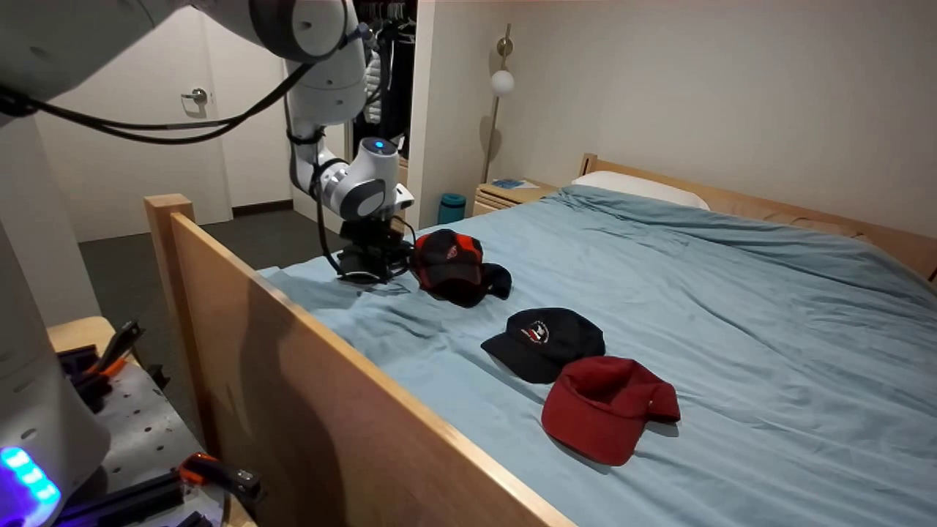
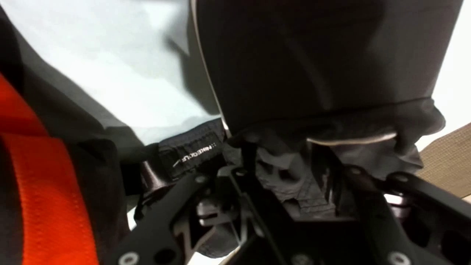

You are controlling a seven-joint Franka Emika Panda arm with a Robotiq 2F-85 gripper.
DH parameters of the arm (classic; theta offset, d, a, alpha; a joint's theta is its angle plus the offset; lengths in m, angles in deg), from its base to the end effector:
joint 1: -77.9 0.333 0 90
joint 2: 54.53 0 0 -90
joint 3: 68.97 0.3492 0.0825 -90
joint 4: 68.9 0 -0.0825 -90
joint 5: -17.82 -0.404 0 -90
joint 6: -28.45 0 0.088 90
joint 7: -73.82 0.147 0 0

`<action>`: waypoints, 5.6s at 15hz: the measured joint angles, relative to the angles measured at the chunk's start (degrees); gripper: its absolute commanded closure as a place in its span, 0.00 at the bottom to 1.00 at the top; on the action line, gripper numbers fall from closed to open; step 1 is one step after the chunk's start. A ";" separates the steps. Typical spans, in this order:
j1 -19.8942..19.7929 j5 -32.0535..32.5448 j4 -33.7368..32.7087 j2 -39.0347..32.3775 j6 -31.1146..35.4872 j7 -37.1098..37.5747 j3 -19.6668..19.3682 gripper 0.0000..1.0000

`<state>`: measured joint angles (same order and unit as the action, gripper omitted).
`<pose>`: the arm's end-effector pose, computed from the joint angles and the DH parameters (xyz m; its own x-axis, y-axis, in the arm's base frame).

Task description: Move the caps to the right

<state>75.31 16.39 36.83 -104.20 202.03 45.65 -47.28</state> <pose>0.6726 0.2132 0.0862 0.7487 0.5089 0.4248 0.5988 -0.7941 -0.1042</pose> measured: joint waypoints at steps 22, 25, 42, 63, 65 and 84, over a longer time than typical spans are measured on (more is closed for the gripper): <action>-24.28 0.12 0.02 8.85 7.62 2.11 16.85 0.95; -26.76 -0.69 1.03 12.56 9.86 3.40 13.43 0.95; -52.71 -1.91 2.92 7.79 -5.90 2.14 12.40 0.95; -48.11 -6.75 2.60 5.43 -13.02 -2.27 22.87 0.00; -43.72 -6.04 3.10 5.41 -14.99 -2.60 22.22 0.00; -39.99 -19.77 3.00 2.98 -2.43 3.84 19.03 0.00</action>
<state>35.32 -3.38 39.83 -101.22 199.59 49.48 -28.25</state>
